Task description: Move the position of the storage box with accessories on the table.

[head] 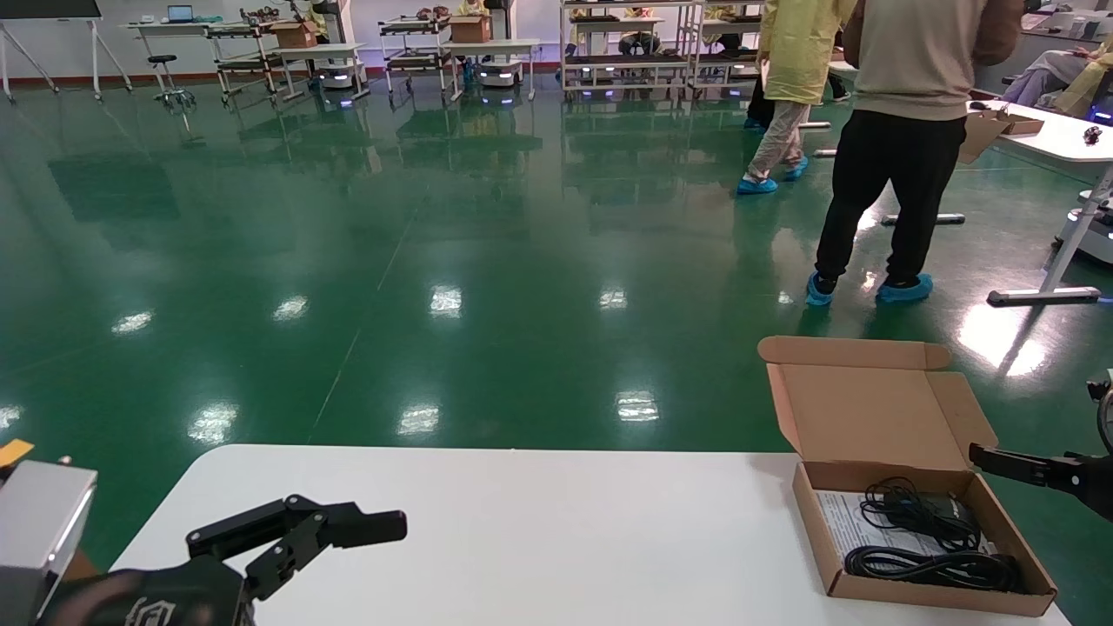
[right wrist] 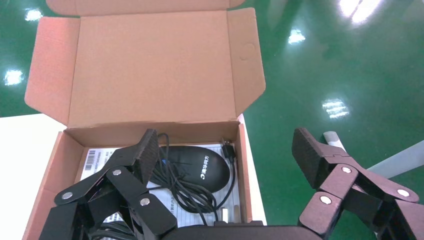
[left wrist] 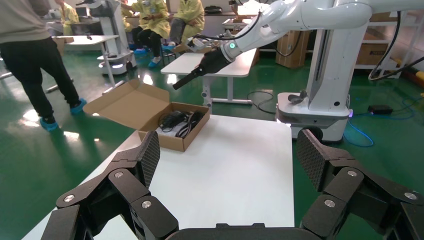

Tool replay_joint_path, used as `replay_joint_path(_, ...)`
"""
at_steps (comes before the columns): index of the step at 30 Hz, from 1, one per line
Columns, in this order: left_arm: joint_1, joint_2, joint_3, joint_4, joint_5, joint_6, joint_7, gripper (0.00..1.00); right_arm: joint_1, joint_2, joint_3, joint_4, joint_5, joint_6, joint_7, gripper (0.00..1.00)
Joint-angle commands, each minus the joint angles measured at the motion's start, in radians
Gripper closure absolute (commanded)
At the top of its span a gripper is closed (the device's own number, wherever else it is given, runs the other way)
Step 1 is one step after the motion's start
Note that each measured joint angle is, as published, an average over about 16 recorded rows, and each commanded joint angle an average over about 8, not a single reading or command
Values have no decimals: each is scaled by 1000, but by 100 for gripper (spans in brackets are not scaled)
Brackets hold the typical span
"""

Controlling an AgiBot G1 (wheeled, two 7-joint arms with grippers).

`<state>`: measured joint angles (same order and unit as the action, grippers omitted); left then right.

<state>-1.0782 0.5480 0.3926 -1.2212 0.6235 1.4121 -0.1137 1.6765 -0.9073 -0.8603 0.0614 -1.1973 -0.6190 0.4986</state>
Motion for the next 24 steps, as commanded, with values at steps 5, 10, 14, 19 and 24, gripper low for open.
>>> replay_joint_path(5, 0, 0, 0, 0, 0, 0, 0, 0, -30, 12, 25, 54, 19, -38, -14, 0)
replay_joint_path(10, 0, 0, 0, 0, 0, 0, 0, 0, -80, 37, 74, 157, 59, -111, -40, 0)
replay_joint_path(14, 0, 0, 0, 0, 0, 0, 0, 0, -120, 57, 113, 240, 90, -171, -61, 0)
replay_joint_path(19, 0, 0, 0, 0, 0, 0, 0, 0, -172, 83, 163, 344, 130, -246, -88, 0)
replay_joint_path(24, 0, 0, 0, 0, 0, 0, 0, 0, -222, 108, 212, 447, 170, -320, -114, 0)
